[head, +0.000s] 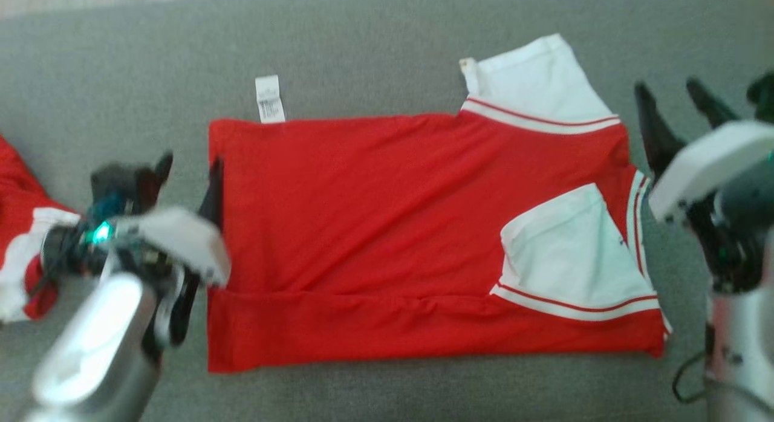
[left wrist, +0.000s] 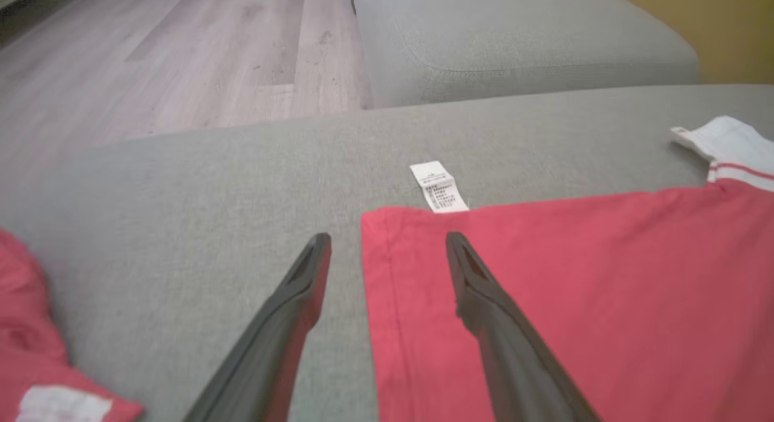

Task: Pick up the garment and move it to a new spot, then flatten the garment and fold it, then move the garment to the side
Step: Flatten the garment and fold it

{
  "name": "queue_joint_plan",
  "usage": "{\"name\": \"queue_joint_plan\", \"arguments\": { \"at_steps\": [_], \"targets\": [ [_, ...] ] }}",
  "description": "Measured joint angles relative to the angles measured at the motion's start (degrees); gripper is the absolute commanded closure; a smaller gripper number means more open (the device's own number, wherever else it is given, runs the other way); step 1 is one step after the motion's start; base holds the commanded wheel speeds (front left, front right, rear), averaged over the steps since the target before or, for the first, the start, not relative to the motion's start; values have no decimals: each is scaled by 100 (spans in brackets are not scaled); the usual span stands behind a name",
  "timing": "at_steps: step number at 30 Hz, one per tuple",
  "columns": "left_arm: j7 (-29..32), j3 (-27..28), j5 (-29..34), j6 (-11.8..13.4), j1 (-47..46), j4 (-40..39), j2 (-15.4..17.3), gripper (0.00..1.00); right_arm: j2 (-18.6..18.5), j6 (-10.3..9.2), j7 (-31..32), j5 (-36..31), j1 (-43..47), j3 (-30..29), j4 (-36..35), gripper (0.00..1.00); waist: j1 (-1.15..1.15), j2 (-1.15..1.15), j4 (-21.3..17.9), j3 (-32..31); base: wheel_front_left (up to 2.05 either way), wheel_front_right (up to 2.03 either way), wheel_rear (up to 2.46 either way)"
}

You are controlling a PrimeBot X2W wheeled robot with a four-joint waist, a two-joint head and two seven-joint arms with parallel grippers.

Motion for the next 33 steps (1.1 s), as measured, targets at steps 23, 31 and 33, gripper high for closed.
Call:
{"name": "queue_joint_plan", "arguments": {
  "at_steps": [23,31,33],
  "targets": [
    [-1039,102,54,-11,-1547,2209,-984,0,-86,0,-490,192,-500,178,521,0,-1,0,-77,1174,0,0,0],
    [-886,110,-192,-322,-1790,2376,-1089,100,-87,0,-480,270,-511,190,520,0,-1,0,-60,1283,0,0,0],
    [-870,113,-246,-352,-1809,2385,-1129,100,-92,0,-430,281,-557,187,522,0,-2,0,-47,1316,0,0,0]
  ]
}}
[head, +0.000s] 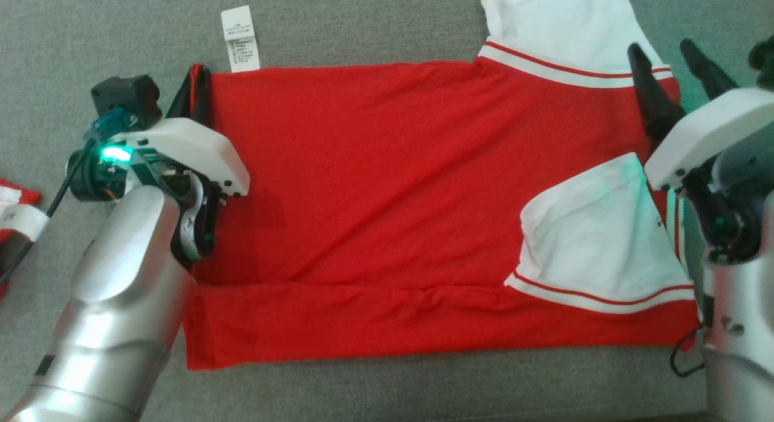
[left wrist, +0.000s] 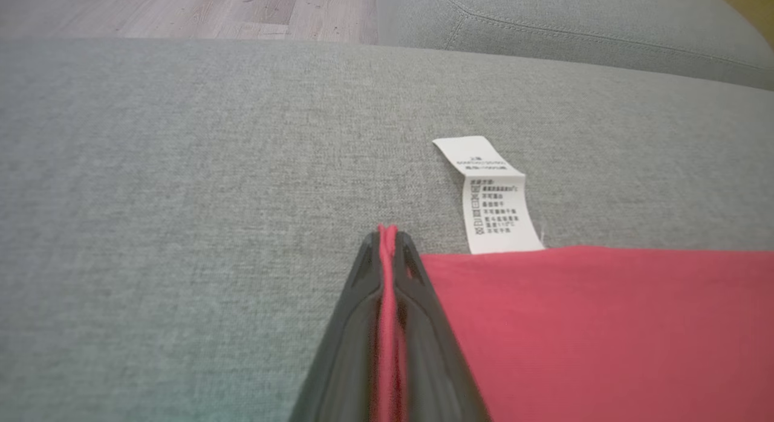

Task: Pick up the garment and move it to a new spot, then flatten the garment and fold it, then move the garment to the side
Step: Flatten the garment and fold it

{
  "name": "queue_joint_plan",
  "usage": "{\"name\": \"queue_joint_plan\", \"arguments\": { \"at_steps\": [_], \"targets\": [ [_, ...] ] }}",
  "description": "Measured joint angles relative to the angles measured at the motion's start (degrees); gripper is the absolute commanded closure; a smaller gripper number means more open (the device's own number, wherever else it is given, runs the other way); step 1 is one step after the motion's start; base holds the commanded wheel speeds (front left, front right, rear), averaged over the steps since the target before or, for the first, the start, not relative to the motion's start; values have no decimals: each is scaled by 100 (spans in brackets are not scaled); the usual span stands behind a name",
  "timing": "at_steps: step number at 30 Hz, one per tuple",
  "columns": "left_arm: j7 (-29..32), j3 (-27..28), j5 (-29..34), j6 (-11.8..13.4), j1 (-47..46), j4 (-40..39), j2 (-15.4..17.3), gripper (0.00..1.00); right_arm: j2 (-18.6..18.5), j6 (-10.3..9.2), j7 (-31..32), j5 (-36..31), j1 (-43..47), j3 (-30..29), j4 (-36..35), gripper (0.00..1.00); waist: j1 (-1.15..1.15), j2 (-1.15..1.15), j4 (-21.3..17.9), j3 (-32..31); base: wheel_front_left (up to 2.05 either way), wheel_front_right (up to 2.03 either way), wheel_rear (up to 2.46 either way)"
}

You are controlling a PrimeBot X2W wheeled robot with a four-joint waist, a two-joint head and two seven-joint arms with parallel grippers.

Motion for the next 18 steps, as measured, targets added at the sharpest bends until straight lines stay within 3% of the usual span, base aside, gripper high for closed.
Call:
{"name": "queue_joint_plan", "arguments": {
  "at_steps": [7,18],
  "targets": [
    [-152,-12,-1,-8,-31,-110,-113,100,-174,0,392,82,-815,-25,353,0,0,0,158,121,0,0,0],
    [-386,-290,55,-163,-147,-378,-377,100,-780,0,662,-140,-2665,-77,2682,0,1,0,718,416,0,0,0]
  ]
}}
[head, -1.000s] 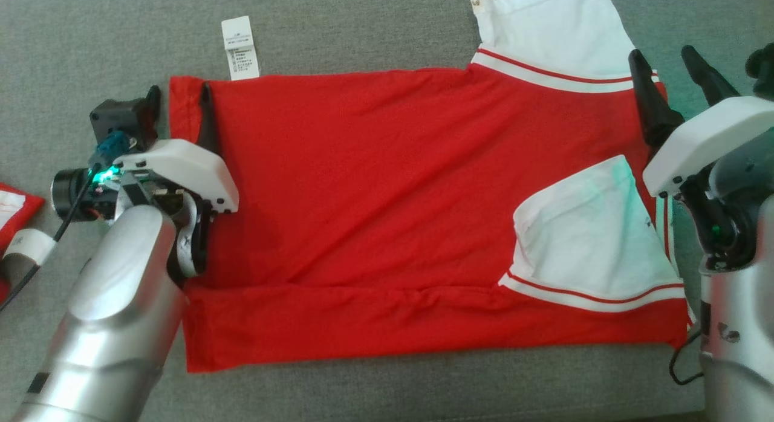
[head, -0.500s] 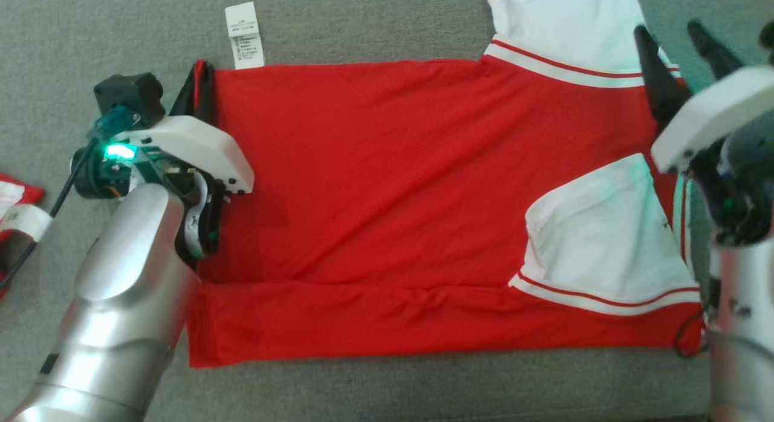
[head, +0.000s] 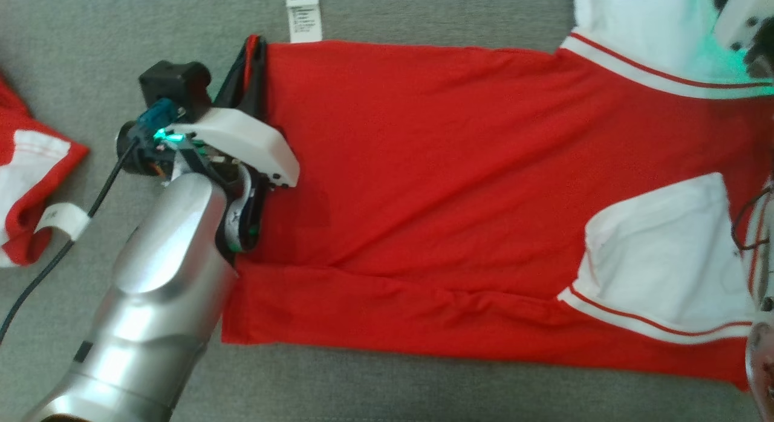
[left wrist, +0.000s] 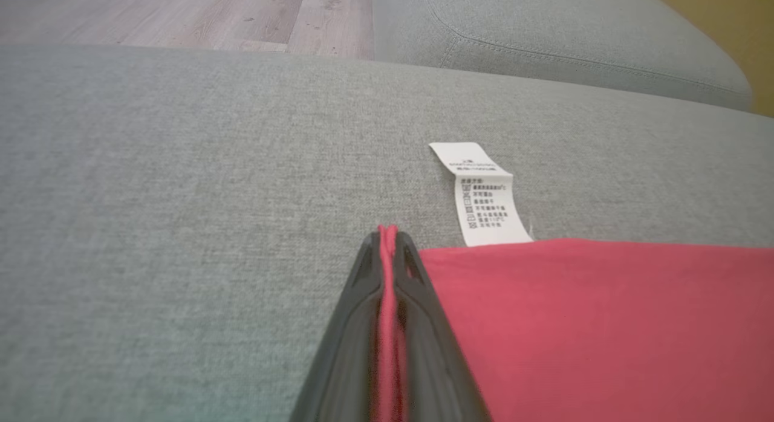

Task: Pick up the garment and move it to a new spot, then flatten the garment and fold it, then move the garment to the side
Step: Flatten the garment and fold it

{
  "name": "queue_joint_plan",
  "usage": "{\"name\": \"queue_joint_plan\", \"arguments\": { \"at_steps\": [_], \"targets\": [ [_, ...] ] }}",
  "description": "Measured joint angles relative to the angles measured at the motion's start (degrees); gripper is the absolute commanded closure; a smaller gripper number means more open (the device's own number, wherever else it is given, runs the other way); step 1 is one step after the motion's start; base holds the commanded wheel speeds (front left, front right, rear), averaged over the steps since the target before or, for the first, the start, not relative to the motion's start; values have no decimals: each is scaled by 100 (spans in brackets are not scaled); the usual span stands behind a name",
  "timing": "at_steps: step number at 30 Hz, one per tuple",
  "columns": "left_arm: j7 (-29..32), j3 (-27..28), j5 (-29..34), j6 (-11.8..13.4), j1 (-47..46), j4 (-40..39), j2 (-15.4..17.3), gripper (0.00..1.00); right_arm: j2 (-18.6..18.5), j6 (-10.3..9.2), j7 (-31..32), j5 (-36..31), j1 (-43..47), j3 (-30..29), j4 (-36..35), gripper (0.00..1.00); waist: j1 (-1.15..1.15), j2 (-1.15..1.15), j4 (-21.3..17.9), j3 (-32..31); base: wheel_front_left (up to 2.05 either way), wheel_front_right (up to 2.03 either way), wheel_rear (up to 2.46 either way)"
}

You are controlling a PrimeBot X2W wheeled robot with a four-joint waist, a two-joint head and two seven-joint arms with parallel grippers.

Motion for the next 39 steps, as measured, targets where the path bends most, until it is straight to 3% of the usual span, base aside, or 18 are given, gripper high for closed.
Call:
{"name": "queue_joint_plan", "arguments": {
  "at_steps": [4,5,6,7,10,18,23,31,39],
  "targets": [
    [-52,-35,11,-40,-37,7,-79,100,-152,0,276,-64,-103,254,365,0,0,0,134,44,0,0,0],
    [-64,-36,11,-40,-33,13,-78,100,-194,0,374,-25,-151,341,403,4,0,0,135,34,0,0,0],
    [-79,-36,10,-40,-32,31,-77,100,-223,0,457,25,-180,443,412,62,0,0,126,21,0,0,0],
    [-94,-35,10,-40,-29,56,-75,100,-253,0,495,85,-177,560,408,100,0,0,112,1,0,0,0],
    [-192,-21,4,-19,5,131,-51,100,-304,0,468,263,-66,799,336,100,0,0,43,-80,0,0,0],
    [-790,241,-127,8,401,211,125,100,-382,0,-631,671,383,820,135,100,0,0,-211,-455,0,0,0],
    [-1094,372,-300,-205,653,177,225,100,-414,0,-660,1004,591,894,-44,100,-1,0,-342,-821,0,0,0],
    [-1517,312,-389,-811,1497,1,610,100,-543,0,-34,1634,1939,798,-947,100,-2,0,-530,-1522,0,0,0],
    [-1667,138,-174,-954,2079,-114,884,100,-408,0,850,1449,3477,181,-2374,100,-2,0,-684,-1840,0,0,0]
  ]
}}
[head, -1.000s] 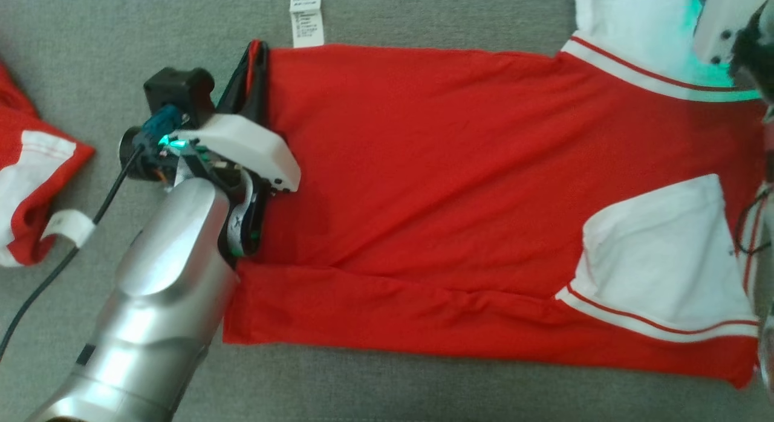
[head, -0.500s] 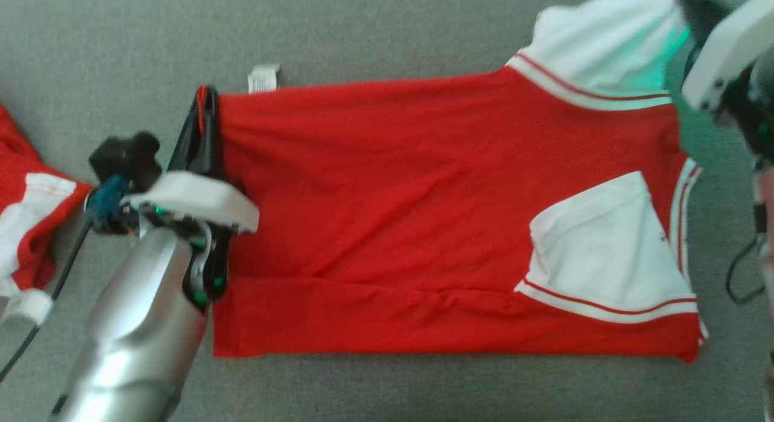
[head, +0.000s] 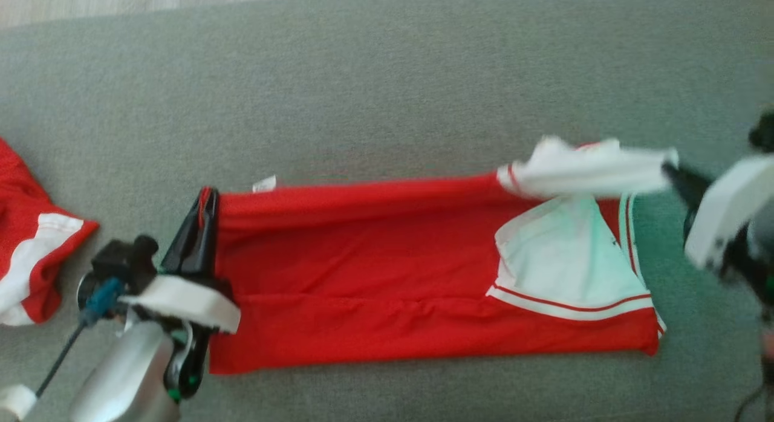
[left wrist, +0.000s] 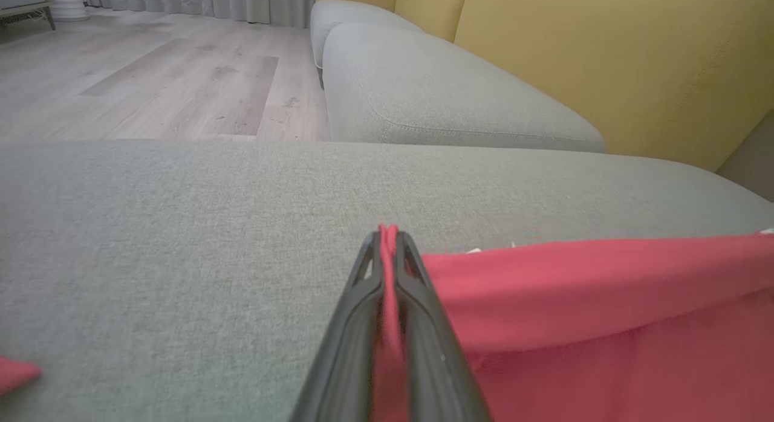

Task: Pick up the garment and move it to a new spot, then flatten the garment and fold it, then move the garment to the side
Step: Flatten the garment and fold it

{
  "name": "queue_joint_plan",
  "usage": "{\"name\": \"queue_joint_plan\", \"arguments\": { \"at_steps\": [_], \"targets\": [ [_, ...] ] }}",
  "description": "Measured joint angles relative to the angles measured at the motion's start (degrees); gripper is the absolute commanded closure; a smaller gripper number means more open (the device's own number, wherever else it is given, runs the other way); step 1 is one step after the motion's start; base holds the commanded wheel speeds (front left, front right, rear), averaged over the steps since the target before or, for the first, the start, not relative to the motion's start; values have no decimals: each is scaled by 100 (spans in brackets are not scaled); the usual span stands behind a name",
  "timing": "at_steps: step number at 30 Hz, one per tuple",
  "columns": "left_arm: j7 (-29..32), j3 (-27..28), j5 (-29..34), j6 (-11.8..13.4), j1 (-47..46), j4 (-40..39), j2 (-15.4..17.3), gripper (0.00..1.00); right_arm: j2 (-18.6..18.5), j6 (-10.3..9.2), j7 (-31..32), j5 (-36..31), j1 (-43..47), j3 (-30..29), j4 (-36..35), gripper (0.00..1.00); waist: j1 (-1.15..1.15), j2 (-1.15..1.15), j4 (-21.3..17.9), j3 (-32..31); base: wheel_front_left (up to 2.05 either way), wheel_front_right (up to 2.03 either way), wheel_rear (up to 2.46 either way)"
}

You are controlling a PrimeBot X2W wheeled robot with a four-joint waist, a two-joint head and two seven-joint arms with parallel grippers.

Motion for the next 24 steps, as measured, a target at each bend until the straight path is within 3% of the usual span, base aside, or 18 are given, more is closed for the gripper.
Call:
{"name": "queue_joint_plan", "arguments": {
  "at_steps": [8,13,14,15,16,17,18,24],
  "targets": [
    [-98,-2,166,35,360,-77,43,100,666,0,987,-411,1484,-545,-1510,100,1,0,-53,-80,0,0,0],
    [-142,25,188,93,371,-24,25,100,1087,0,1279,-628,2073,-644,-1941,98,1,0,-89,-86,0,0,0],
    [-142,29,188,112,373,15,13,100,1148,0,1362,-662,2159,-680,-1961,83,1,0,-98,-92,0,0,0],
    [-142,33,188,134,381,48,1,100,1185,0,1446,-705,2243,-701,-1970,55,2,0,-108,-101,0,0,0],
    [-143,53,188,178,397,67,-22,72,1216,0,1482,-762,2321,-730,-1986,0,2,0,-120,-109,0,0,0],
    [-145,66,188,213,430,70,-38,18,1255,0,1460,-833,2374,-771,-2002,0,1,0,-133,-117,0,0,0],
    [-147,71,188,241,477,74,-46,0,1285,0,1416,-892,2393,-806,-2009,0,1,0,-144,-126,0,0,0],
    [-148,401,186,506,886,-172,-124,0,1362,0,576,-1015,2264,-877,-2057,0,2,0,-176,-236,0,0,0]
  ]
}}
